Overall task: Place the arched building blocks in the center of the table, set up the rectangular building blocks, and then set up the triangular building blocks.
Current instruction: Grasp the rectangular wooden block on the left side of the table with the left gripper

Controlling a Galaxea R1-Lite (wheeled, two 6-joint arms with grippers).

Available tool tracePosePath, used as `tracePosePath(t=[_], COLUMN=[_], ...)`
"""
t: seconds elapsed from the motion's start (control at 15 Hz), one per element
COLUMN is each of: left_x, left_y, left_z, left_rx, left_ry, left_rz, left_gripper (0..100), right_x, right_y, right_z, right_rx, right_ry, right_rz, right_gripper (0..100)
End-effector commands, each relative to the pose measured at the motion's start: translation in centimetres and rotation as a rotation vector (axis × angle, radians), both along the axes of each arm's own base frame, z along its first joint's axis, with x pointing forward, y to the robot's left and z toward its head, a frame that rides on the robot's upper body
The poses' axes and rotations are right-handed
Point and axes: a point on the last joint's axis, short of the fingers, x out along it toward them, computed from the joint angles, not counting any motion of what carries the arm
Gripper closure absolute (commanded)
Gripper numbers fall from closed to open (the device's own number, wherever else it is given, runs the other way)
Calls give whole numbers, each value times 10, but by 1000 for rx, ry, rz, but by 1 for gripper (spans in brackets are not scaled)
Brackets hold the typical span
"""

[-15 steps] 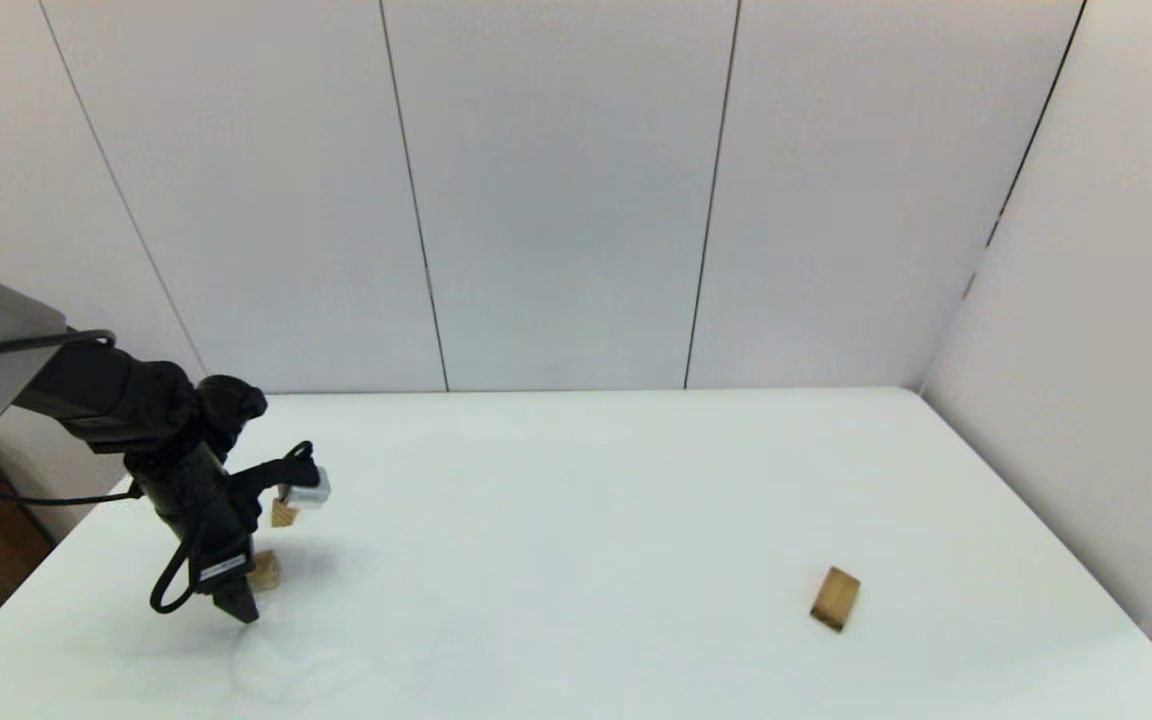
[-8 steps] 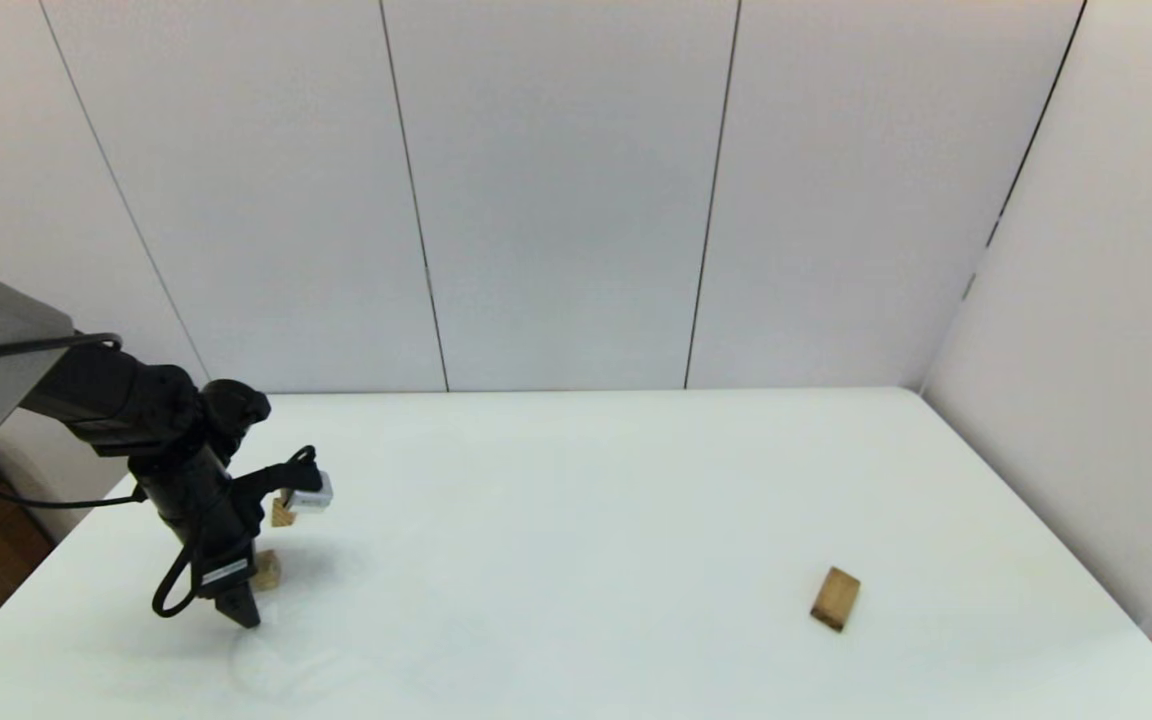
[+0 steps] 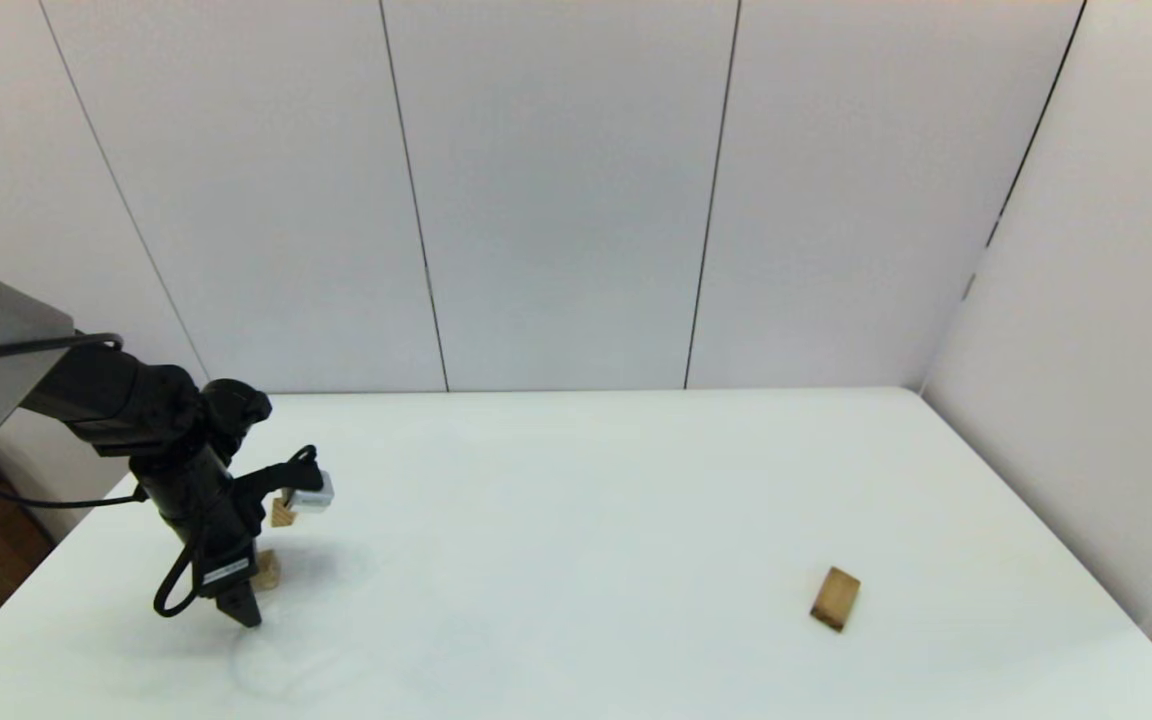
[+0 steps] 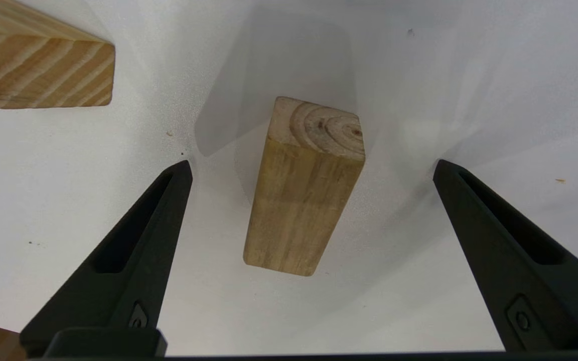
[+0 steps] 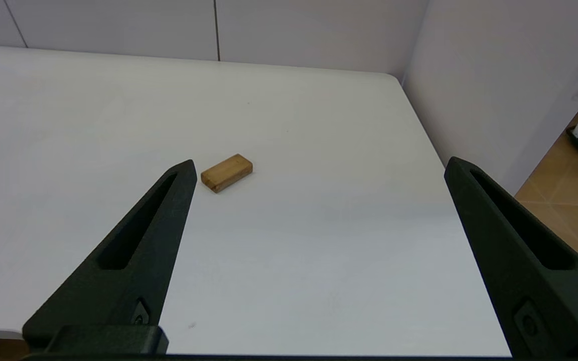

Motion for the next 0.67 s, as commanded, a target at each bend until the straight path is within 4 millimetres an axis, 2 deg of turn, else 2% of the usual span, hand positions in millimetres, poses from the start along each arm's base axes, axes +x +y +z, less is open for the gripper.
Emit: tracePosePath(t=[0.07,0.47,0.53,0.67], left_x=[-1,1,1,0], left_y=[0,0,0,0], left_z=[1,-1,-1,-1], left_rx=[1,0,0,0], left_ry=[1,1,1,2], left_rz=[-5,5,5,2], left_gripper=[0,0,100,100], right_x=[0,0,0,0], right_y=[0,0,0,0], right_z=[0,-1,-1,-1], right_rx=[-1,-1,-1,0], right_ry=[-1,1,1,1], right_rz=[1,1,1,1], right_gripper=[0,0,0,0])
